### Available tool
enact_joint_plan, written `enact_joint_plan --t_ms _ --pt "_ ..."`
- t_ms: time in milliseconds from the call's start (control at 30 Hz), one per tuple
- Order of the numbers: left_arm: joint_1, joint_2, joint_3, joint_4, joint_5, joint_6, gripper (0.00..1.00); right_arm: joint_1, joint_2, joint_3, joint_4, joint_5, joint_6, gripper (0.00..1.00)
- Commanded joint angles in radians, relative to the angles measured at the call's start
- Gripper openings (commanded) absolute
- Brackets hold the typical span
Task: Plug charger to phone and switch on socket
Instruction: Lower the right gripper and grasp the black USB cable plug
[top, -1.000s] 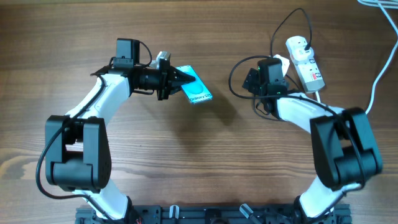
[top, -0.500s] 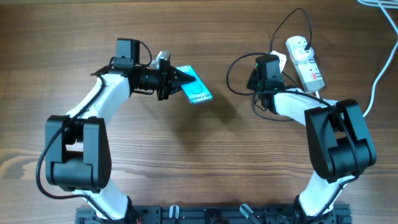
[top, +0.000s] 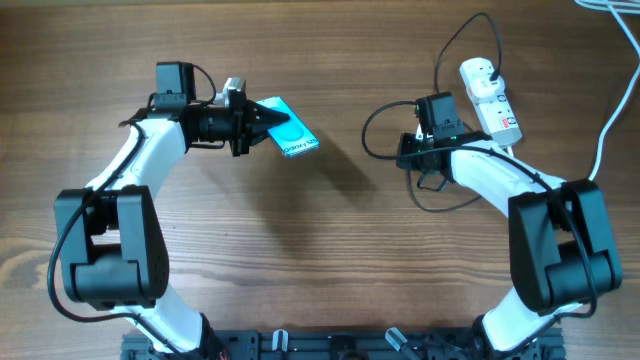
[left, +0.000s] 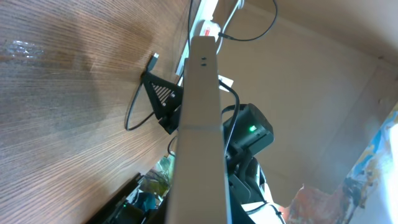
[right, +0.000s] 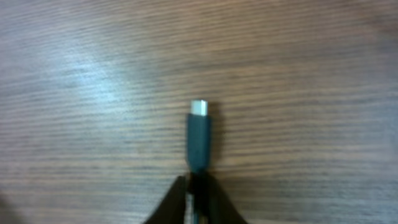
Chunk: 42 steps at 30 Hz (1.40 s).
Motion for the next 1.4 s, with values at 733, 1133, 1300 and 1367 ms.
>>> enact_joint_plan --t_ms 733,1133,1300,1367 --pt "0.002 -0.003 0.005 -0.002 0.05 0.035 0.04 0.07 0.055 -0.035 0.043 0.014 -0.012 0.55" --pt "0.002 -0.003 0.005 -0.009 0.053 0.035 0.04 0.069 0.058 -0.035 0.094 0.069 -0.014 0.73" --pt "0.002 -0.003 0.005 -0.009 0.053 0.035 0.04 0.071 0.108 -0.035 0.074 0.081 -0.011 0.48" --pt "0.002 -0.003 0.005 -0.009 0.053 0.035 0.04 0.071 0.133 -0.035 0.045 0.064 -0.011 0.36"
